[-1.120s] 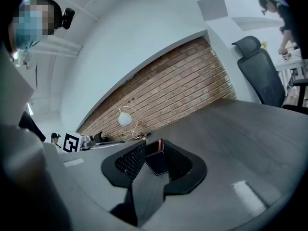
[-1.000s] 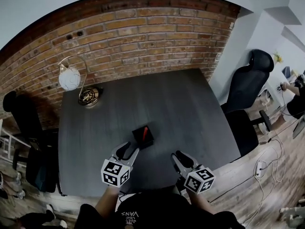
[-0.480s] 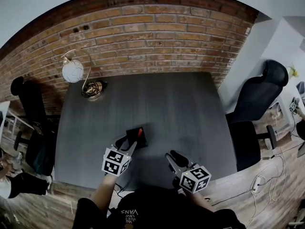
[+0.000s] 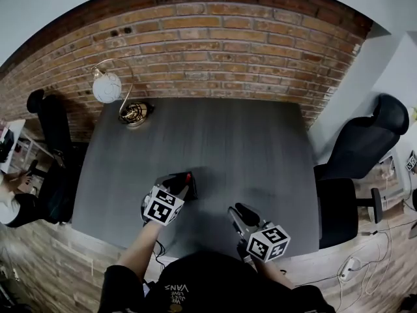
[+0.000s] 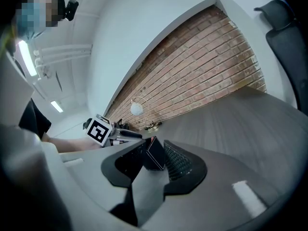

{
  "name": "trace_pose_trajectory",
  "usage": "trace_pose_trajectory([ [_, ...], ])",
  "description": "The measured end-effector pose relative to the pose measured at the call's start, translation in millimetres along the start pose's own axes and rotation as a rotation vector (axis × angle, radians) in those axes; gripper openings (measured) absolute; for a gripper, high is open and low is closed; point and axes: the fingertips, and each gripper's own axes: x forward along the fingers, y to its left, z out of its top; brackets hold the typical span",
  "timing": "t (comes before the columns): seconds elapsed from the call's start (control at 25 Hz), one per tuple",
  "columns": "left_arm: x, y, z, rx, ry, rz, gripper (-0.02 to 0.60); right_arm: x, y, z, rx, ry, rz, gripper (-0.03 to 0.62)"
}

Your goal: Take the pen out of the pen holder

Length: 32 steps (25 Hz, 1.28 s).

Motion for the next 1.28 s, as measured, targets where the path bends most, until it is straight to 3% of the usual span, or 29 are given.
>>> trace_pose_trajectory([
  [0.28, 11, -7, -5, -0.039, 0.123, 0.010, 0.175, -6, -13, 4, 0.016, 0.012, 0.042, 0.091],
  [0.56, 25, -5, -7, -0.022, 0.236, 0.030, 0.175, -19, -32, 8, 0.028, 0.014, 0.048, 0.091],
  [0.8, 30, 13, -7, 0.031, 0.283, 0.087, 0.175, -27, -43, 16, 0.028, 0.003, 0.044, 0.091],
  [1.08, 39, 16, -15, 0.075, 0.335, 0.048, 0.173, -35, -53, 14, 0.039, 0.004, 0.027, 0.091],
  [1.28, 43, 11, -29, 0.068, 0.400, -0.020, 0.166, -36, -54, 12, 0.044, 0.007, 0.020, 0.091],
])
